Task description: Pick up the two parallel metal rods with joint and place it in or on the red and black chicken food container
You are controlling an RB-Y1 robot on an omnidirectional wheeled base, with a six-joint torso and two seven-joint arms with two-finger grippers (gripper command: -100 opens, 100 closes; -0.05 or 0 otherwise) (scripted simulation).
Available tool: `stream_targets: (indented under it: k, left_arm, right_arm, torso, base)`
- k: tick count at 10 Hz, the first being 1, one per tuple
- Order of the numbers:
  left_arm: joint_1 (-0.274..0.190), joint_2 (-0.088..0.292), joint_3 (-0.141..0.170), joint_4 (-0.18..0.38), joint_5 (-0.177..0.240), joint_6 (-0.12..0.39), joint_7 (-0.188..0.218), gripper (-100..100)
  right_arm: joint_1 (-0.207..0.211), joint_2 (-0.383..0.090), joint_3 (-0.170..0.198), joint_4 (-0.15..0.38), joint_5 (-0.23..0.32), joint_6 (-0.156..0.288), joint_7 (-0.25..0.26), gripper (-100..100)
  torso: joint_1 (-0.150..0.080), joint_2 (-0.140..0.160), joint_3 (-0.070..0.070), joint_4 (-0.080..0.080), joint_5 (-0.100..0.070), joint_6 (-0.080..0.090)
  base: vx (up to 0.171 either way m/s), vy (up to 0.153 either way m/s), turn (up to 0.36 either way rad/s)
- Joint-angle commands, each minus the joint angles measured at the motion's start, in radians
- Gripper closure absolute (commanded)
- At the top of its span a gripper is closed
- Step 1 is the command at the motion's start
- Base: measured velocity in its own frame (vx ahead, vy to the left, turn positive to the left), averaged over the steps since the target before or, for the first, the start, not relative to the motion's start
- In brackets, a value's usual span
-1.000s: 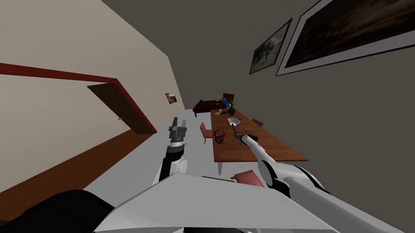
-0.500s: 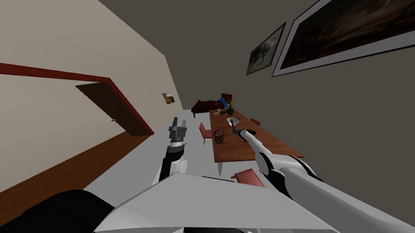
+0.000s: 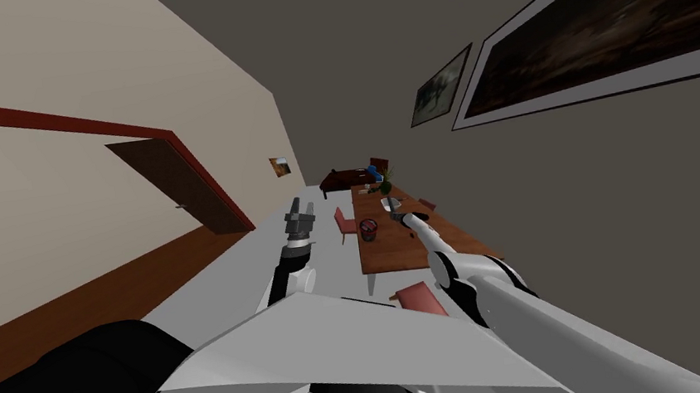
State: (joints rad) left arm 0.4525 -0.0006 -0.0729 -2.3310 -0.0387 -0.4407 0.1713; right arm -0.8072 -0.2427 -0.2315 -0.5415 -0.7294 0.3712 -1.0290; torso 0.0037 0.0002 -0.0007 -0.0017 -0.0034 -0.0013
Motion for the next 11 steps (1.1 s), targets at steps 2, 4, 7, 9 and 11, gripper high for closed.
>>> stream_targets:
  k: [2,4,7,9,11]
  left_arm:
    - [0.0,0.0,0.0,0.0,0.0,0.0,0.0,0]
    - [0.0,0.0,0.0,0.0,0.0,0.0,0.0,0]
    - [0.0,0.0,0.0,0.0,0.0,0.0,0.0,0]
    - [0.0,0.0,0.0,0.0,0.0,0.0,0.0,0]
    - [0.0,0.0,0.0,0.0,0.0,0.0,0.0,0]
  right_arm:
    - [-0.046,-0.013,0.005,0.038,-0.014,0.018,-0.011,100]
    - [-0.046,-0.013,0.005,0.015,-0.001,0.018,-0.018,100]
    - [-0.082,-0.021,0.012,0.025,0.003,0.034,-0.031,100]
    - [-0.15,-0.034,0.035,0.053,0.017,0.085,-0.049,100]
    - [-0.161,-0.035,0.04,0.06,0.022,0.098,-0.05,100]
  torso:
    - [0.001,-0.001,0.0,0.0,0.001,0.0]
    - [-0.001,0.0,-0.001,-0.001,0.0,0.0]
    - [0.0,0.0,0.0,-0.001,0.001,0.0]
    - [0.003,0.0,0.0,0.0,0.002,0.0]
    - [0.007,0.0,0.0,-0.001,0.003,-0.002]
  base:
    - [0.011,0.054,-0.093]
    - [0.0,0.008,0.004]
    - [0.007,0.029,-0.074]
    - [0.009,0.098,-0.211]
    - [0.002,0.101,-0.079]
